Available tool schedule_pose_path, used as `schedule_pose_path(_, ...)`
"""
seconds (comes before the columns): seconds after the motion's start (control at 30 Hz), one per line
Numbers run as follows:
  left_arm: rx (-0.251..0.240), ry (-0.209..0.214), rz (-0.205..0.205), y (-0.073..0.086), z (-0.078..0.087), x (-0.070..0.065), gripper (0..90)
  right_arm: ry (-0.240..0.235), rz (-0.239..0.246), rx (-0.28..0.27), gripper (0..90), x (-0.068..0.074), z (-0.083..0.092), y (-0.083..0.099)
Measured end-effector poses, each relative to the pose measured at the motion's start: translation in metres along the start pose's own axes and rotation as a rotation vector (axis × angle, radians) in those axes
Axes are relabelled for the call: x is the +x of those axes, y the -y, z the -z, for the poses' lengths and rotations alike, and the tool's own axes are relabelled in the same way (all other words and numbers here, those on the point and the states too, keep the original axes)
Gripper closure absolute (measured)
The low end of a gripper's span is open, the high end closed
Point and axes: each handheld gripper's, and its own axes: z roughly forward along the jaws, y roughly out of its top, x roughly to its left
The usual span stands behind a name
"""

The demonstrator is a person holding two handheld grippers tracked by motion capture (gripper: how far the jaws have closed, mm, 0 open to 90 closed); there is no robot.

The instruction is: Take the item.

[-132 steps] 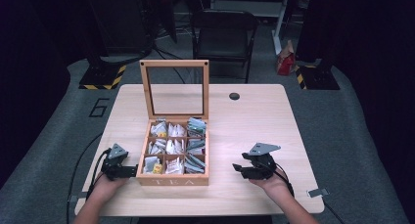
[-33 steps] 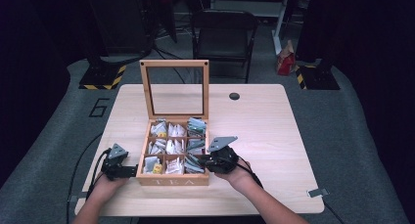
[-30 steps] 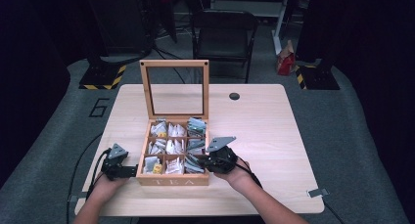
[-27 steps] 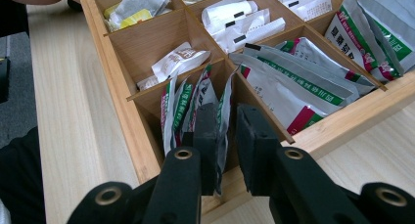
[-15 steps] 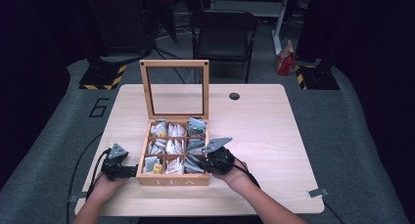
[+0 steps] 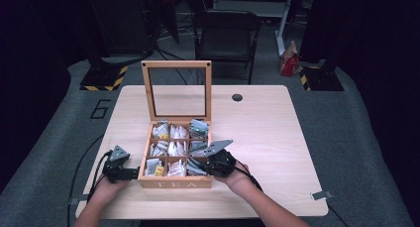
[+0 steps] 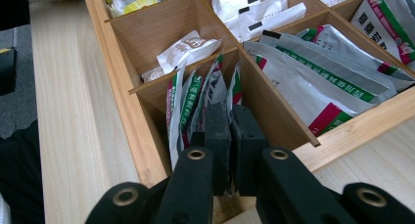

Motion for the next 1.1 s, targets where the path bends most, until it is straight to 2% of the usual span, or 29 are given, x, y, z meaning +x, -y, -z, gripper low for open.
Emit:
schedule_pose_path(0.27, 0.000, 0.000, 0.000, 0.000, 0.000, 0.000, 15.8, -0.003, 0.010, 0.004, 89.8, 0.001, 0.001, -0.001)
schedule_pose_path(0.43, 0.000, 0.000, 0.000, 0.000, 0.000, 0.000, 15.8, -0.015, 0.003, -0.013, 89.7, -0.001, 0.004, -0.002)
schedule_pose_path(0.47, 0.000, 0.000, 0.000, 0.000, 0.000, 0.000, 15.8, -0.018, -0.007, -0.012, 89.7, 0.000, 0.005, -0.002)
schedule_pose_path(0.63, 0.000, 0.000, 0.000, 0.000, 0.000, 0.000, 15.8, -0.022, 0.014, -0.025, 89.7, 0.000, 0.012, -0.007)
schedule_pose_path(0.87, 0.000, 0.000, 0.000, 0.000, 0.000, 0.000, 15.8, -0.019, 0.023, -0.062, 89.8, 0.002, 0.024, -0.016)
schedule_pose_path(1.1, 0.000, 0.000, 0.001, 0.000, 0.000, 0.000, 15.8, -0.026, 0.026, -0.077, 89.7, 0.003, 0.033, -0.025)
